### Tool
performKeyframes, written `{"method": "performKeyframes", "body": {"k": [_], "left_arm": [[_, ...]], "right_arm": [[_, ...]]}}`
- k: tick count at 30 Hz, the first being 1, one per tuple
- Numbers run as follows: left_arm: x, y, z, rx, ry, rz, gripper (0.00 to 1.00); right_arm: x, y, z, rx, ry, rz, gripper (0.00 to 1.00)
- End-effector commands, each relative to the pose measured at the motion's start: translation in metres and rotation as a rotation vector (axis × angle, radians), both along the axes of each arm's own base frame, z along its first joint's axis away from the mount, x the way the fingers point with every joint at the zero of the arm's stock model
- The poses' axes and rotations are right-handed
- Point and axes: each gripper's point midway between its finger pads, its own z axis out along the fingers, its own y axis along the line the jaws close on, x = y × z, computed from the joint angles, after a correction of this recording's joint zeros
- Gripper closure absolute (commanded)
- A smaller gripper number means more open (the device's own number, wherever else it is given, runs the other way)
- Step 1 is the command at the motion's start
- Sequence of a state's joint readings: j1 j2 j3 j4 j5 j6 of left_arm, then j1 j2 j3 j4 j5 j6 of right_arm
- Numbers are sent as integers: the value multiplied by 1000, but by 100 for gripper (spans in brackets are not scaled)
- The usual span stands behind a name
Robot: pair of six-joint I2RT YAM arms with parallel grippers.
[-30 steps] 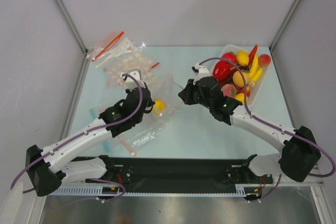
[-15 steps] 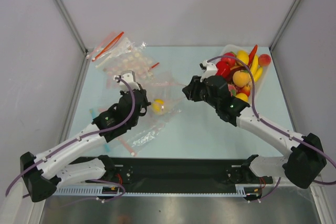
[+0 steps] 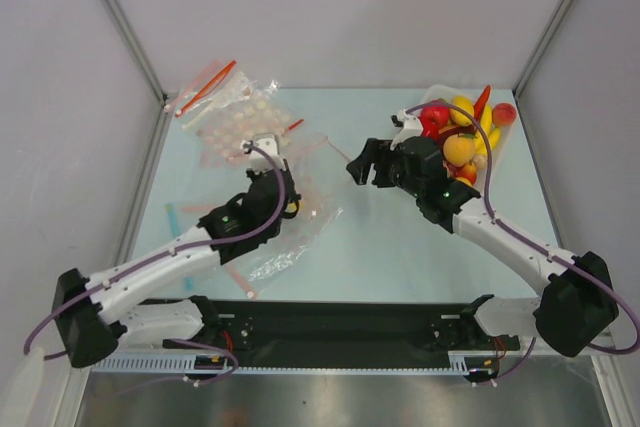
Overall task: Place the food in the zip-top bag and seal the zipper
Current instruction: Adjust the zipper food storage bag at the center of the board, then pick up the fake fruit from the bin.
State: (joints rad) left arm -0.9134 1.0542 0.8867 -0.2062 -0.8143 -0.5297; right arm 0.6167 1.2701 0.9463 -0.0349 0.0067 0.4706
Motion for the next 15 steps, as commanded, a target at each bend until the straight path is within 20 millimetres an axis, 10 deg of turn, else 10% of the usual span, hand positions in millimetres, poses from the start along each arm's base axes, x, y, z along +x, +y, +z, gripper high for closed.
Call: {"method": "performKeyframes", "body": {"k": [1, 8, 15], "left_arm": [[12, -8, -7, 78, 39, 11, 99], [22, -27, -24, 127, 110, -28, 100], [19, -24, -18, 91, 83, -39, 100]], "right_arm": [[-10, 7, 15, 36, -35, 75, 17], [-13, 6, 34, 76, -99, 84, 13], [4, -51, 46, 86, -129, -133, 13]]}}
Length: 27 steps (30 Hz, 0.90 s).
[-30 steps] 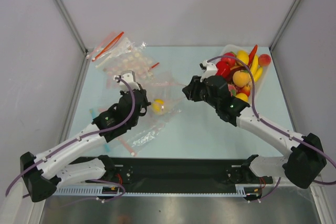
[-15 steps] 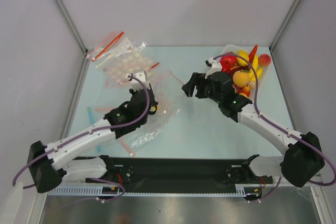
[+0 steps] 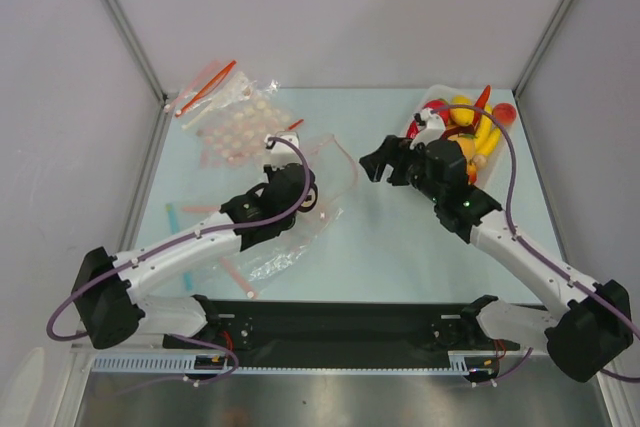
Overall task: Place the food in the zip-top bag and seal the zipper
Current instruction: Pick up the fake fruit from the bin.
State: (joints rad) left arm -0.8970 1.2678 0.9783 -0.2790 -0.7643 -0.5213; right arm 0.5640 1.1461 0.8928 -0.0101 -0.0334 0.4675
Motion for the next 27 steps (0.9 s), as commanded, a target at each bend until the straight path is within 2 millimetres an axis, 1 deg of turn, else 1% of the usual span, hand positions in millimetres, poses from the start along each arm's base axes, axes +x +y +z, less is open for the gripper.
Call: {"method": "performKeyframes", "body": {"k": [1, 3, 4, 5, 6, 7, 8, 9, 11, 12, 15, 16, 21, 23, 24, 25, 27], "left_arm": [[0, 2, 28, -62, -56, -8, 100], [0, 2, 29, -66, -61, -11, 100], [-1, 2, 30, -70, -64, -12, 100], [-1, 2, 29, -71, -63, -15, 100], [-1, 2, 30, -74, -64, -18, 100], [-2, 1, 30, -77, -62, -26, 100], [-2, 0, 29, -78, -62, -28, 100], [-2, 0, 29, -78, -61, -29, 100], [-2, -1, 29, -78, -60, -32, 100], [-2, -1, 28, -76, -57, -34, 100], [-2, -3, 28, -81, -55, -43, 100], [-2, -4, 28, -83, -55, -46, 100], [-3, -5, 28, -87, -52, -56, 100], [-3, -6, 28, -88, -51, -60, 100], [-3, -7, 27, -88, -49, -65, 100], [-4, -7, 27, -89, -48, -67, 100], [-4, -8, 27, -88, -46, -69, 100]], "right_arm": [[13, -39, 20, 39, -53, -150, 13], [25, -74, 12, 29, -24, -280, 13], [26, -90, 0, -1, 19, -341, 13], [32, -113, -3, -14, 36, -428, 6], [37, -129, -4, -30, 42, -499, 4], [38, -142, -13, -57, 79, -544, 2], [42, -157, -18, -63, 102, -598, 1], [44, -165, -20, -59, 117, -633, 1], [46, -174, -35, -71, 169, -674, 0], [48, -183, -39, -84, 180, -731, 0], [52, -192, -55, -105, 248, -804, 0], [53, -193, -56, -109, 258, -810, 0], [61, -192, -78, -125, 321, -823, 0], [63, -194, -82, -122, 337, -845, 0], [64, -192, -84, -124, 343, -838, 0], [66, -191, -91, -131, 360, -833, 0], [69, -187, -98, -129, 384, -816, 0]]}}
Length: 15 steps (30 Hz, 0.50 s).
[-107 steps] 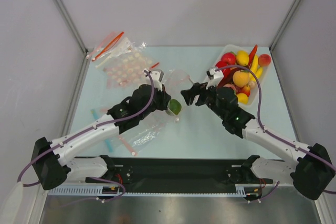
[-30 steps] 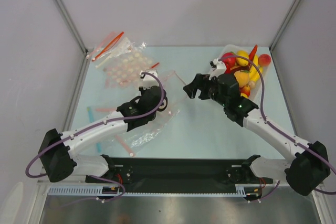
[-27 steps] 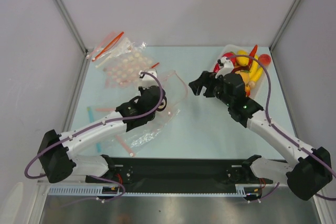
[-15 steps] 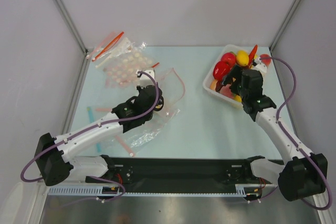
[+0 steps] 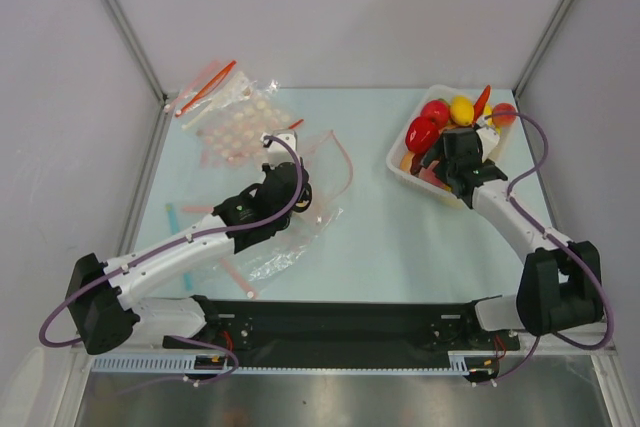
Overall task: Place the food in the zip-top bag and seal the zipper
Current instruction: Pick up the fake fruit from the bin.
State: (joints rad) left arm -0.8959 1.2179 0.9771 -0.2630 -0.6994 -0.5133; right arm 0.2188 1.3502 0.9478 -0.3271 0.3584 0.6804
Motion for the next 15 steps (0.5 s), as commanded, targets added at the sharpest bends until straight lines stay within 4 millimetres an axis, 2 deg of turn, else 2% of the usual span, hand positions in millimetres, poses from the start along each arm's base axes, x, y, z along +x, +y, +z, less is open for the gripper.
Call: {"method": "performKeyframes", "body": {"k": [1, 4, 5, 9, 11, 14, 15], "left_arm": [[2, -1, 11, -24, -30, -12, 100], [2, -1, 11, -22, -30, -15, 100], [2, -2, 11, -22, -30, -16, 100], [2, -2, 10, -22, -28, -21, 100], [2, -3, 10, -23, -27, -23, 100], [2, -4, 9, -22, -24, -29, 100], [2, -4, 10, -24, -26, -29, 100]], "right_arm": [[18, 4, 6, 26, -20, -16, 0], [23, 10, -4, 44, 17, -5, 0], [25, 9, -15, 35, 53, -9, 0], [28, 4, -24, 4, 98, -36, 9], [27, 3, -15, 3, 74, -39, 18], [24, 2, -2, 5, 19, -26, 27], [23, 0, 12, 10, -33, -31, 27]]}}
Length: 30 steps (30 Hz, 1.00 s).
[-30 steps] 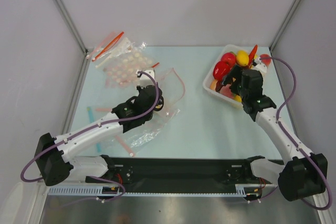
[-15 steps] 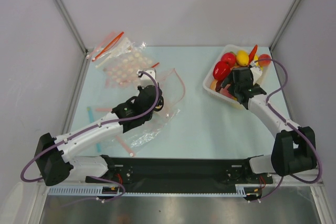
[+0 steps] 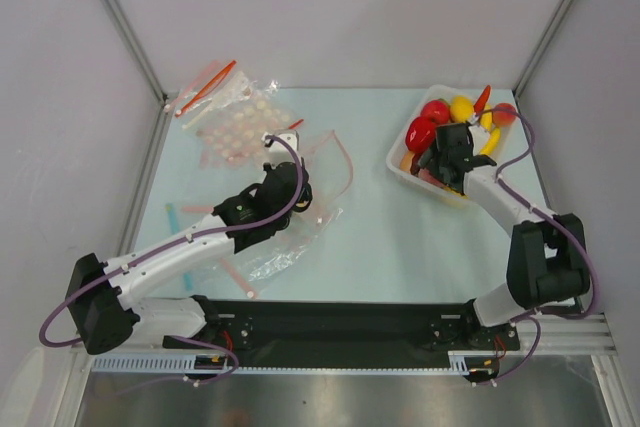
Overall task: Place the food in the zip-top bag and seal the zipper
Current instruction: Pick up the fake fruit from the bin, then place the fake fruit in the zipper food storage bag.
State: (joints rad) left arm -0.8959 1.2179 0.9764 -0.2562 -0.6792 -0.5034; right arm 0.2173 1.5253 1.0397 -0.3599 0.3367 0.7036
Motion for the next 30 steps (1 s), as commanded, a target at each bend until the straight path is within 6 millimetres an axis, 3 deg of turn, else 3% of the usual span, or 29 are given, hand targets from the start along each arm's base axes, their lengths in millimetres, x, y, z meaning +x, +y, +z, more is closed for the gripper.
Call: {"method": "performKeyframes", "body": {"k": [1, 2, 4, 5, 6, 7, 13, 16, 17, 20, 21, 24, 30], "left_arm": [[3, -2, 9, -18, -25, -12, 100], [2, -2, 9, -19, -25, -16, 100], [3, -3, 10, -18, -24, -18, 100], [3, -4, 9, -17, -22, -21, 100], [3, -4, 9, -18, -21, -24, 100], [2, -4, 8, -18, -20, -25, 100], [1, -7, 9, -26, -17, -40, 100], [0, -10, 10, -34, -15, -54, 100], [0, -11, 10, -37, -14, -59, 100], [-4, -19, 11, -54, -5, -110, 100], [-5, -23, 11, -53, -4, -136, 100], [-9, -33, 13, -73, 1, -198, 100], [-22, -51, 19, -125, 15, -315, 100]], "right_arm": [[2, -9, 51, 7, -170, -33, 28], [-3, -11, 50, 3, -177, -33, 29], [-8, -11, 76, 21, -265, -26, 31], [-13, -8, 73, 28, -268, 4, 32], [-15, -4, 97, 52, -357, 34, 34], [-17, 2, 103, 66, -392, 76, 35], [-57, 88, 175, 262, -759, 595, 41], [-74, 113, 191, 271, -813, 719, 42], [-83, 130, 198, 280, -839, 783, 43], [-102, 162, 205, 245, -887, 923, 42], [-118, 184, 207, 255, -897, 999, 43], [-139, 213, 210, 192, -933, 1098, 43], [-139, 232, 198, 145, -902, 1121, 42]]}}
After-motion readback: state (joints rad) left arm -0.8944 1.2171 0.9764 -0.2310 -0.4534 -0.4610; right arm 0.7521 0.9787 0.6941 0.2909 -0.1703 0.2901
